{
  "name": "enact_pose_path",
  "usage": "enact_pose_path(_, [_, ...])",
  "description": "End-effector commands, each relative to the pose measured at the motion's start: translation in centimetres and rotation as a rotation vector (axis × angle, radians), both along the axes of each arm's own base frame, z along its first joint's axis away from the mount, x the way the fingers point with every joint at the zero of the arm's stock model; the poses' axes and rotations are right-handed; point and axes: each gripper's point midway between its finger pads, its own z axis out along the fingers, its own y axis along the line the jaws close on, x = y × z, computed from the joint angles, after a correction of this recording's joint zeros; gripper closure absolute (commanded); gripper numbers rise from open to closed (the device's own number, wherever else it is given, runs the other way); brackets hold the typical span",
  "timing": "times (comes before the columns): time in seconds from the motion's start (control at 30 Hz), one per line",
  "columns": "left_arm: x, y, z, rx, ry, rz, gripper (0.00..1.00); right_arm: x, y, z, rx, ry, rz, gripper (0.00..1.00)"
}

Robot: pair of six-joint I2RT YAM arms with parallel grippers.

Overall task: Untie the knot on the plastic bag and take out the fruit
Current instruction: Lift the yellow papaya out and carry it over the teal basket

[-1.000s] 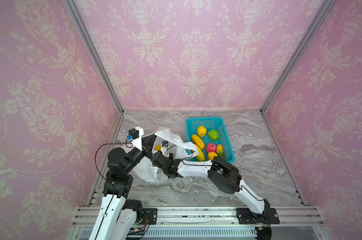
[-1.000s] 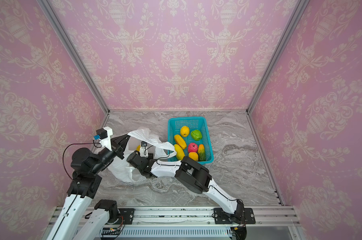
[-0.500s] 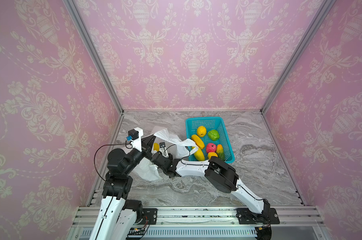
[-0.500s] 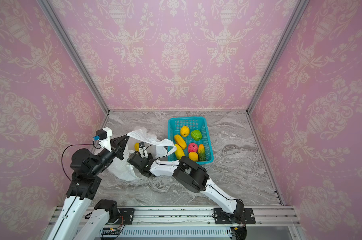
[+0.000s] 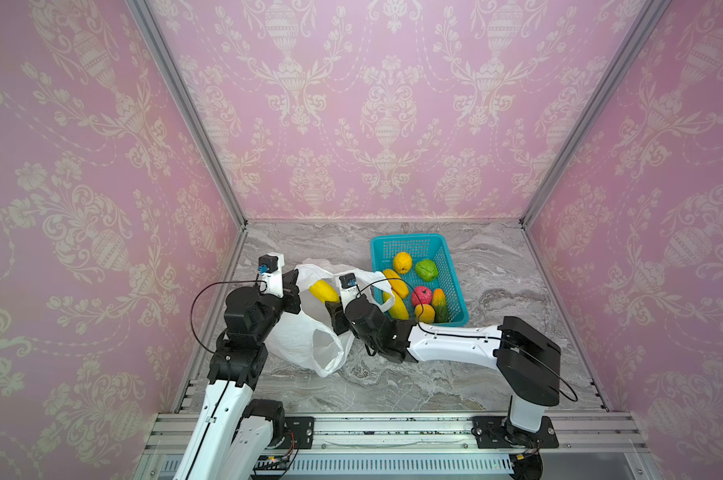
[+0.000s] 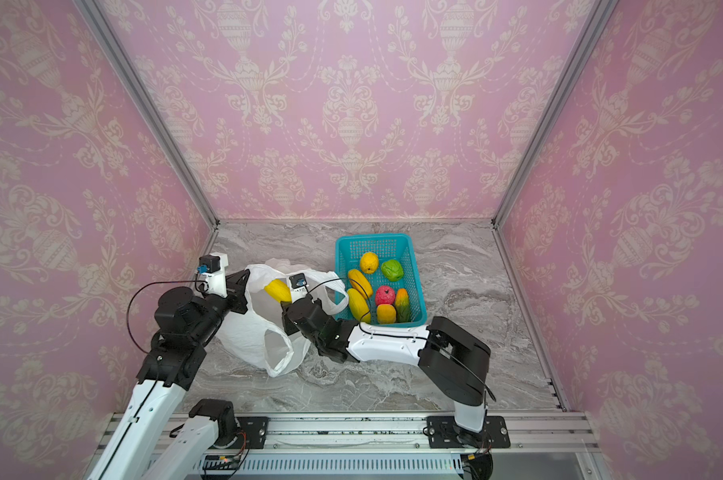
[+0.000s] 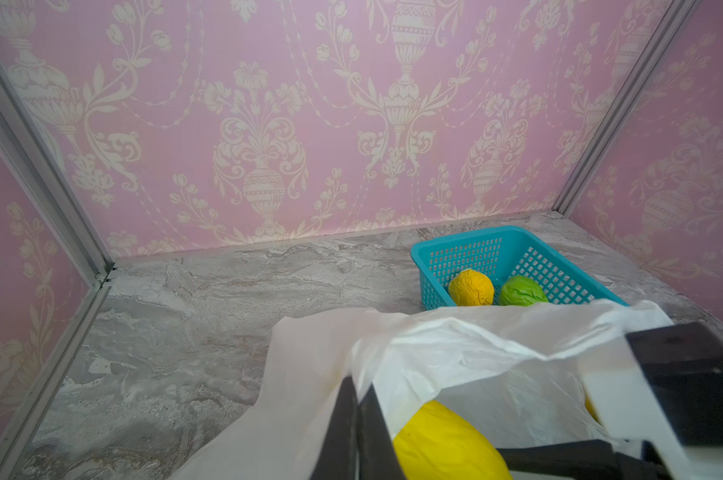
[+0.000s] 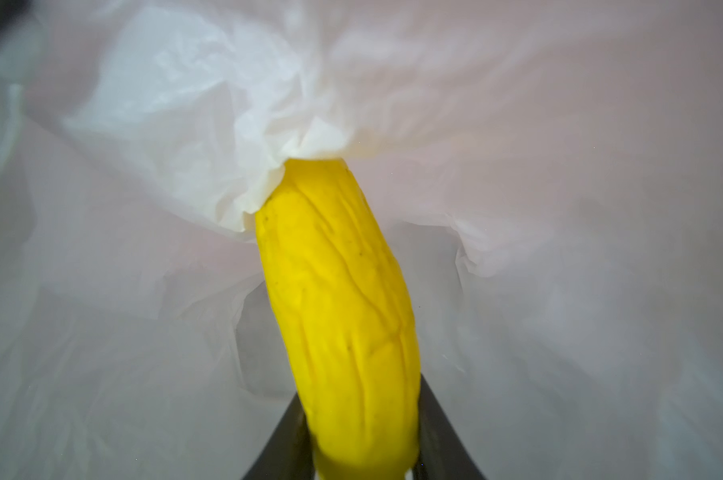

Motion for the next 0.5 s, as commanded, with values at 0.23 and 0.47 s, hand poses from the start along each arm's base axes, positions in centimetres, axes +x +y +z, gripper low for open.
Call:
enact_pose_path(0.23, [0.1, 2.6, 0.6, 0.080, -0.001, 0.140, 1.00, -3.3, -5.0, 6.1, 0.057, -0.108, 0.069, 0.71])
enact_pose_path(0.47, [0.1, 2.8, 0.5, 0.086, 0.005, 0.154, 1.00, -4.6, -13.0, 10.3, 0.082, -0.224, -0.053, 0.73])
